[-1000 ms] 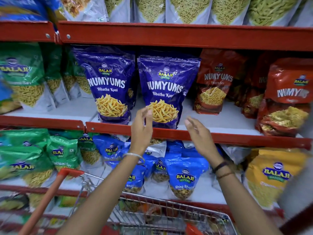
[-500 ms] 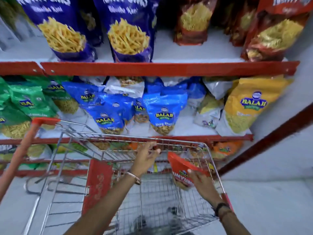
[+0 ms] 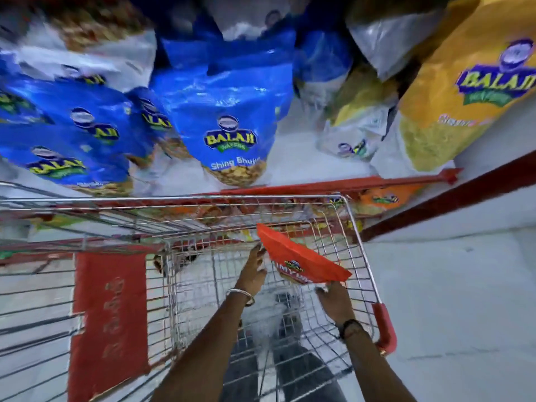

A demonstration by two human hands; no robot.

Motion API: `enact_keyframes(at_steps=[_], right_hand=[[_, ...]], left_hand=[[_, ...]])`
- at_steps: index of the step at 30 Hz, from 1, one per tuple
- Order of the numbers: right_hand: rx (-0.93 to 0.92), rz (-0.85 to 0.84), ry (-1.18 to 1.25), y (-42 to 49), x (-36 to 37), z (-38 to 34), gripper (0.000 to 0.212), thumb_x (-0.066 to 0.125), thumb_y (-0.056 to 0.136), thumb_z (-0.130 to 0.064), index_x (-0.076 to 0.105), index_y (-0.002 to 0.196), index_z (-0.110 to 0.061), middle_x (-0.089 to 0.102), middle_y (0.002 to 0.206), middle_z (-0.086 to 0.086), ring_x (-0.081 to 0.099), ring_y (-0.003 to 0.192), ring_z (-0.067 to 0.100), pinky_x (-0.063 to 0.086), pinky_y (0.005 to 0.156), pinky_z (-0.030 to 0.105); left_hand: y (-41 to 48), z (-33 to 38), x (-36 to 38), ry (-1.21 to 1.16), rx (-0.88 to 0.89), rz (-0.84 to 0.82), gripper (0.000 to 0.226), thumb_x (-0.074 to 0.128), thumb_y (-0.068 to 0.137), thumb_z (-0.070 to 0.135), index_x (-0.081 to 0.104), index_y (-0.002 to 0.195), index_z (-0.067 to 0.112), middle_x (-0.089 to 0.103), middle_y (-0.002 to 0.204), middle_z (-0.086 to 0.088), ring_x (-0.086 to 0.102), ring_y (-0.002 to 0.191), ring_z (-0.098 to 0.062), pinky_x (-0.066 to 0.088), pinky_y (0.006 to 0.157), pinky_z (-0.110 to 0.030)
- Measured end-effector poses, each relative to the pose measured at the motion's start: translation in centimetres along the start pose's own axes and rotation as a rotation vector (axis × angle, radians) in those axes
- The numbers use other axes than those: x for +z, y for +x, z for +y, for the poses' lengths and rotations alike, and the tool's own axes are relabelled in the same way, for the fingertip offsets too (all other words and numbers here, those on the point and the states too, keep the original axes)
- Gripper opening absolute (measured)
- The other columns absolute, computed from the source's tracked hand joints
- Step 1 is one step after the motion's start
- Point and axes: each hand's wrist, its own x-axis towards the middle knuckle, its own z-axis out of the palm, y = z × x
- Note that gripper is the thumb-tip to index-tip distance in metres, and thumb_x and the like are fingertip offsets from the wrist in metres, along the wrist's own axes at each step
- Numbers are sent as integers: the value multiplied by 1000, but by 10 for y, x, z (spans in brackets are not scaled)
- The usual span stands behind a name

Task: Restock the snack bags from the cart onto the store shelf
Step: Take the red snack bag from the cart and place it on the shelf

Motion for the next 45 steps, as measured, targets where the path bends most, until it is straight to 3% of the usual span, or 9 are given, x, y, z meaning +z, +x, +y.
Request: enact_keyframes(at_steps=[4, 9, 15, 18, 22, 29, 33, 39, 45], right_hand=[[-77, 210, 135, 17, -2, 8, 22, 56, 78, 10, 63, 100, 8, 67, 105, 25, 54, 98, 18, 43, 86, 32], [-139, 282, 97, 22, -2, 7, 18, 49, 77, 14, 65, 81, 7, 67, 79, 13, 54, 76, 17, 41, 69, 29], [-291, 294, 271, 6, -19, -12, 22, 62, 80, 4, 67, 73, -16, 69, 74, -9, 58, 67, -1, 41, 61, 4], [-329, 258, 433, -16, -42, -28, 34, 65, 79, 0, 59, 66, -31, 68, 66, -15, 59, 67, -5, 49, 68, 15], [-416, 235, 549, -54, -79, -63, 22, 65, 81, -9, 62, 67, -26, 63, 71, -2, 57, 69, 8, 49, 73, 37], [-697, 223, 825, -128, -160, -158, 16, 59, 84, -7, 60, 72, -17, 63, 76, 7, 61, 69, 7, 53, 69, 23], [-918, 205, 868, -169, -215, -223, 10, 55, 87, -8, 60, 79, -8, 69, 77, 0, 66, 76, 9, 58, 68, 18], [-1170, 299, 1007, -193, -277, -312, 28, 52, 88, -5, 53, 66, -23, 64, 60, -20, 58, 68, -4, 55, 63, 14], [-1216, 391, 1130, -151, -306, -380, 23, 50, 90, -3, 51, 76, -22, 61, 75, -7, 58, 75, 4, 57, 72, 22]], left_hand=[[11, 9, 20, -43, 41, -5, 45, 39, 84, -16, 48, 120, 9, 58, 110, -2, 56, 99, -18, 47, 91, -34], [22, 19, 21, -276, -1, 162, 32, 32, 89, -9, 55, 76, 9, 64, 46, 10, 57, 54, -5, 51, 55, -14], [-6, 36, 10, -506, 32, 252, 32, 33, 93, 2, 56, 73, 10, 65, 50, 9, 53, 62, -14, 52, 53, -18], [-43, 64, 2, -544, 119, 172, 50, 32, 92, 1, 71, 66, 20, 68, 53, 8, 61, 57, -11, 54, 55, -21], [-94, 111, -6, -492, 285, 139, 41, 35, 89, -3, 68, 71, 16, 69, 58, 7, 61, 60, -11, 55, 59, -26], [-195, 224, -18, -136, 738, 274, 21, 59, 75, -4, 58, 70, 16, 67, 60, 14, 61, 63, -6, 52, 64, -25], [-247, 300, -21, -217, 908, 234, 2, 57, 82, -1, 56, 81, -1, 63, 71, -9, 61, 64, -13, 55, 59, -23], [-288, 398, -19, -291, 1177, 182, 22, 54, 82, -4, 52, 69, 13, 62, 80, -14, 60, 72, -18, 56, 64, -30], [-248, 467, -15, -403, 1253, 237, 32, 60, 78, 0, 52, 57, 24, 59, 66, 0, 53, 70, -18, 51, 70, -37]])
